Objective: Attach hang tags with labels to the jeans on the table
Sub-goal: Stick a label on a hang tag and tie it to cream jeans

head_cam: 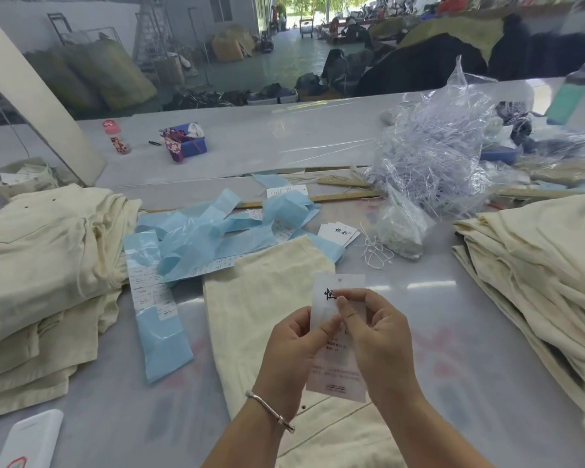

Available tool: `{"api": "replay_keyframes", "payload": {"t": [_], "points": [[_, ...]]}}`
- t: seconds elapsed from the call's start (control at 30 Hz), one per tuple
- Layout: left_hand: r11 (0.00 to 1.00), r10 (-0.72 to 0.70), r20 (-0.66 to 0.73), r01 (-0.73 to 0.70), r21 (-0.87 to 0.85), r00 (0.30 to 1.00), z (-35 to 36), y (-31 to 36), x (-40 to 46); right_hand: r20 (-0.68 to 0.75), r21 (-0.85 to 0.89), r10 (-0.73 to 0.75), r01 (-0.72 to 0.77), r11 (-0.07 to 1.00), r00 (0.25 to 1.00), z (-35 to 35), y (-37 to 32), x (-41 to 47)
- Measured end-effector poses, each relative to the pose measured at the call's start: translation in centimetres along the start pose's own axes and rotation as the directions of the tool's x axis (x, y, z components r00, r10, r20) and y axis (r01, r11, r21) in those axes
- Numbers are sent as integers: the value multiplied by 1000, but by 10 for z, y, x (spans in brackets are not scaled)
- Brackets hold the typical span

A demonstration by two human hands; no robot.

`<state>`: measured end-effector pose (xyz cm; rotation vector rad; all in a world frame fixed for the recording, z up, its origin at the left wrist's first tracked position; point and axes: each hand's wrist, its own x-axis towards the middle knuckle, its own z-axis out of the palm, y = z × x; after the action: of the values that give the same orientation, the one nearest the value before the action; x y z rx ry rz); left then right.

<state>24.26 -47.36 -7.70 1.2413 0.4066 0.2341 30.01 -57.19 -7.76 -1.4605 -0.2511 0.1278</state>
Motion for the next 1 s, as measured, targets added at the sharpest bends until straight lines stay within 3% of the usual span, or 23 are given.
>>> {"api": "replay_keyframes", "payload": {"t": [0.1, 0.27, 0.4, 0.5, 0.63, 0.8, 0.87, 1.0], "points": [[996, 35, -76, -29, 81, 996, 14, -11, 21, 13, 71, 95, -96, 993, 995, -15, 13, 21], [975, 111, -351, -33, 221, 930, 12, -42, 59, -153, -338, -14, -39, 940, 988, -56, 55, 89], [961, 126, -468, 9, 276, 875, 2, -62, 85, -150, -687, 44, -137, 714, 988, -81, 95, 155], [955, 109, -503, 50, 292, 857, -6, -74, 98, -97, -796, 68, -118, 594, 993, -76, 113, 199], [956, 68, -526, 97, 279, 848, -13, -83, 108, 37, -885, 33, 17, 465, 999, -57, 128, 244], [956, 3, -562, 163, 244, 827, -21, -85, 109, 90, -995, 155, 82, 60, 984, -44, 143, 269], [960, -19, -565, 173, 221, 825, -23, -83, 110, 96, -995, 150, 98, -5, 984, -44, 149, 270], [965, -42, -558, 177, 191, 829, -26, -80, 108, 137, -990, 162, 142, -23, 977, -46, 156, 272]]}}
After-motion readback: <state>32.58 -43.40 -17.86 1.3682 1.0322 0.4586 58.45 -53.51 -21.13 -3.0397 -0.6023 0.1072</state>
